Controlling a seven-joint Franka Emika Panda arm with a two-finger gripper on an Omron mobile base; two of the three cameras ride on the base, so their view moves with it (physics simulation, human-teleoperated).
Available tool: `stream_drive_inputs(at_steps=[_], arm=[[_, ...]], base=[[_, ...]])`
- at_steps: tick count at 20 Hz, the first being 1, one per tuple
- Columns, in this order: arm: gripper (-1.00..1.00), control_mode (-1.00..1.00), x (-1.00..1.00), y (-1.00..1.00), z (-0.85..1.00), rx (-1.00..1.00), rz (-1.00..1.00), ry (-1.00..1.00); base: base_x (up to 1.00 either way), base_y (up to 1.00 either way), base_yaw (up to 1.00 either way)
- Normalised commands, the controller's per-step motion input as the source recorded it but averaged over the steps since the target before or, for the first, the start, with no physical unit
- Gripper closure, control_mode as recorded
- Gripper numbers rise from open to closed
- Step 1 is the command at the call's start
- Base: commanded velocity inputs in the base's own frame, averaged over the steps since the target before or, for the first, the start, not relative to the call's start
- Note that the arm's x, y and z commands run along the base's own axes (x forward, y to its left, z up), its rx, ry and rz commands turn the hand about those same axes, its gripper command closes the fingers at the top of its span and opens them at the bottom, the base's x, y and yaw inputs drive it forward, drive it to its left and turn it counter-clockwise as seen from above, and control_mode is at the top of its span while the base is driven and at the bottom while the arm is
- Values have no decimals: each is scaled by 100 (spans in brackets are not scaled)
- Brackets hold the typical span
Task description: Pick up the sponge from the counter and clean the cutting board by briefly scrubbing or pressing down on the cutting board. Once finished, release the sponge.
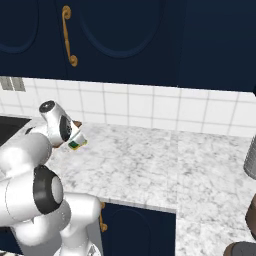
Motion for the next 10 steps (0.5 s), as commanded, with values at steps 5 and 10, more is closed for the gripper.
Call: stream_drive_inputs(at_steps=[5,10], arm=[[-100,-100,-63,-54,87,10,10,0],[-100,-100,-50,-61,66,9,9,-1]], base=[[0,0,0],[0,0,0]])
